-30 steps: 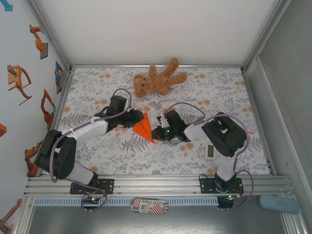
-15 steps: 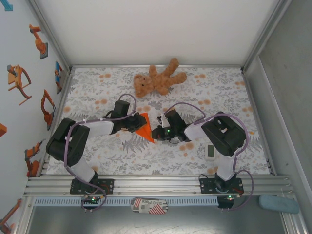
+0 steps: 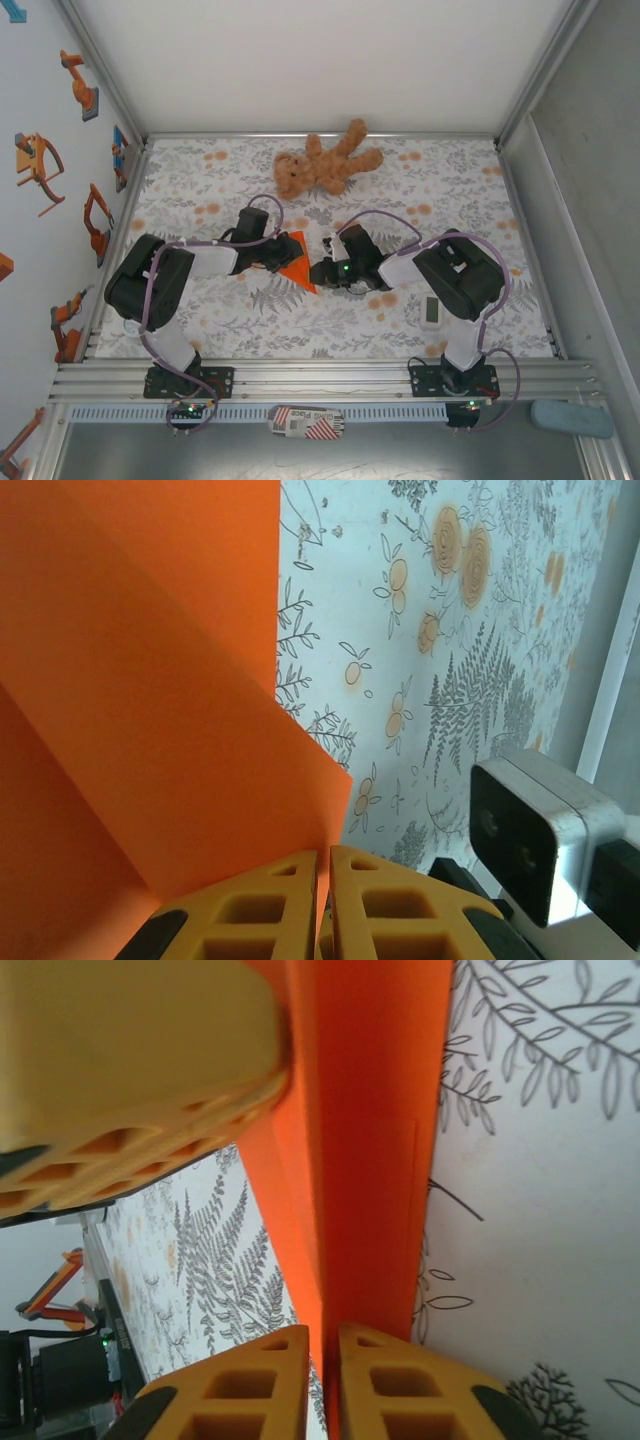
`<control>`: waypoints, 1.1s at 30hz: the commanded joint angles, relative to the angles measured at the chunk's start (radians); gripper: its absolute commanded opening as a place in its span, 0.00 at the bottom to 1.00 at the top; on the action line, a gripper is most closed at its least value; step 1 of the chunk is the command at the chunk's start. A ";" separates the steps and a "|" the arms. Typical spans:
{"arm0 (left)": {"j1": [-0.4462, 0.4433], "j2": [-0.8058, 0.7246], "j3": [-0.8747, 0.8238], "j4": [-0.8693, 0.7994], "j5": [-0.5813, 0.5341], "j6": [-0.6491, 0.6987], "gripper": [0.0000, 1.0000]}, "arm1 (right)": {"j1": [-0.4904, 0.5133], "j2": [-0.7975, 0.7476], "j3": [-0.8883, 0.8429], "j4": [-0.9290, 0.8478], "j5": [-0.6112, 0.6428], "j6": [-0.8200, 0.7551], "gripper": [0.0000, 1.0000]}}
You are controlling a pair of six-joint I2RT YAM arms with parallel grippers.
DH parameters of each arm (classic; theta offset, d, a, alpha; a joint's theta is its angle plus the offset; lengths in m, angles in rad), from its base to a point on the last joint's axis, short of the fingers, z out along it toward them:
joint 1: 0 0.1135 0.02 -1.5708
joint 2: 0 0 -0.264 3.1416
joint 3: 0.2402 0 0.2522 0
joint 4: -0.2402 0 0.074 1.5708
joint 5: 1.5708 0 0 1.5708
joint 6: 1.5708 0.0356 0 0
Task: Fold a paper plane with a square sheet of paper (pick it up from the middle)
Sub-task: Fourth fold the wing at the center of the table.
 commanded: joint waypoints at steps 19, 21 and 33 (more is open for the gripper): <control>0.000 0.037 0.054 -0.006 0.025 -0.014 0.13 | -0.016 0.068 -0.034 -0.037 0.063 0.042 0.07; 0.001 0.023 0.058 -0.008 0.029 -0.011 0.14 | -0.019 0.068 -0.036 -0.036 0.064 0.044 0.05; 0.059 -0.097 -0.060 0.125 0.054 -0.026 0.21 | -0.031 0.078 -0.049 -0.027 0.063 0.060 0.02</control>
